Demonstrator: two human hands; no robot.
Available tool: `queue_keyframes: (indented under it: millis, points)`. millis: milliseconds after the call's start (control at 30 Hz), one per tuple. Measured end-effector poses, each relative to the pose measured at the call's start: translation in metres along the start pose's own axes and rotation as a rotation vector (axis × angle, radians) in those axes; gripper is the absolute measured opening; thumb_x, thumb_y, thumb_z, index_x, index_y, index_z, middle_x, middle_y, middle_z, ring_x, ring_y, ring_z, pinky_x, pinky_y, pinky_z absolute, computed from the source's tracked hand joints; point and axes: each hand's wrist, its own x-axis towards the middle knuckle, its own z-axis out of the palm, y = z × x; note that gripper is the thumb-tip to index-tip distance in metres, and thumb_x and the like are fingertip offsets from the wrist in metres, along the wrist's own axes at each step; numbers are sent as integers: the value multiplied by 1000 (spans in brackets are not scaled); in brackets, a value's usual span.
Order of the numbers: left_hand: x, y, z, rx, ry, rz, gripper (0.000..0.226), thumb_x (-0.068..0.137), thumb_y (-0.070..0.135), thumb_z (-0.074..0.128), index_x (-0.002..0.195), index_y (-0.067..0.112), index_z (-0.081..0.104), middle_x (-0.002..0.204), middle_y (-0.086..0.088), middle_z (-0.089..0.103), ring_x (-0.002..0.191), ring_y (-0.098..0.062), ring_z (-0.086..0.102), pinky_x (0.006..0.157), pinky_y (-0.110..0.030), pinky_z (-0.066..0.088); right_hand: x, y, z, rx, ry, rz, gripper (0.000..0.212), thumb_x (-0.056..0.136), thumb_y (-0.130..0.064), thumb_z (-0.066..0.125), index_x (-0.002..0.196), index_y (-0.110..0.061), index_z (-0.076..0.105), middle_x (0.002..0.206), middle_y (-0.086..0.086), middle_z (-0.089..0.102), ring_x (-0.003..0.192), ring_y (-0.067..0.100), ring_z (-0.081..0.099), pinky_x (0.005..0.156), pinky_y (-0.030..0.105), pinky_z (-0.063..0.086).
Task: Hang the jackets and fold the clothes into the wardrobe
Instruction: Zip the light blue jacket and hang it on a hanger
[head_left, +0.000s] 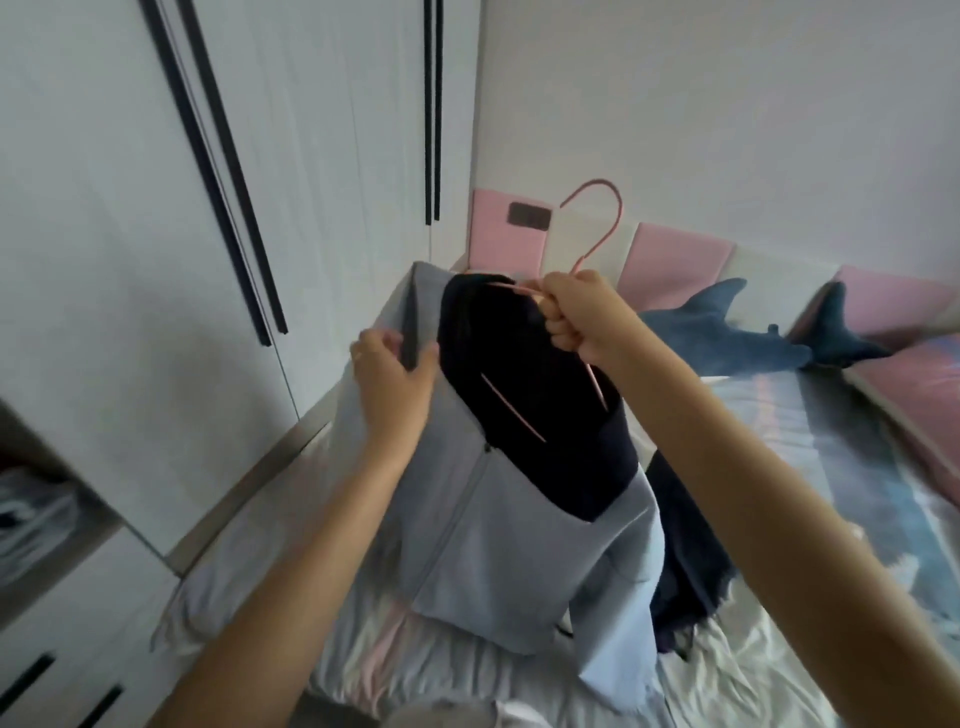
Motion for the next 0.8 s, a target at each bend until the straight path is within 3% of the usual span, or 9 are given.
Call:
queue_keyframes:
  millis: [67,133,234,367,434,534,667,801]
  points:
    - [-33,-22,26,52,-336,-325,56,79,52,68,92,-1,57,90,-23,57,87,-33,59,71,-35,43,0,1,-4,58,-1,34,19,91,-13,44,101,-8,59,46,-4,38,31,6,27,33,13,22]
    - [-55,-28,47,32,-602,-486,56,83,58,60,76,2,56,74,-20,56,75,-29,61,72,-45,50,-7,1,-5,97,-81,41,18,94,-9,37,94,-7,56,40,-7,34,30,5,24,32,12,19]
    - [-63,-22,66,109,-676,-434,39,89,43,56,65,13,47,68,-5,56,73,-23,60,71,-35,48,-22,0,-12,102,-107,19,23,96,-6,35,80,-12,49,37,-9,30,30,4,20,31,13,17]
    - [-63,-20,71,145,-873,-502,31,93,32,50,70,11,50,70,-7,62,51,-16,59,51,-24,47,-25,9,-35,158,-50,22,23,97,-7,35,84,-10,54,37,-10,29,30,3,20,30,13,17]
    - [-66,-22,69,155,-917,-487,27,92,29,50,72,10,50,73,-7,63,46,-13,60,46,-22,44,-28,17,-46,193,-20,40,28,98,-6,32,84,-9,55,37,-10,28,29,2,19,29,12,16]
    - [-72,-24,64,116,-923,-495,26,90,24,53,69,9,50,60,-2,60,36,-8,57,51,-22,45,-33,32,-60,231,40,37,28,97,-6,32,83,-9,56,37,-11,26,29,1,17,29,12,15]
    - [-56,-25,42,34,-814,-573,26,88,14,55,64,4,52,50,-6,59,36,-11,59,34,-14,36,-36,41,-57,324,79,67,27,98,-7,33,85,-9,56,36,-11,27,28,1,20,29,11,17]
    - [-22,-31,0,-13,-684,-645,24,88,3,55,66,-1,48,58,-16,56,31,-10,55,31,-19,42,-31,30,-9,311,32,79,24,96,-7,33,86,-11,54,38,-10,27,29,3,20,31,10,17]
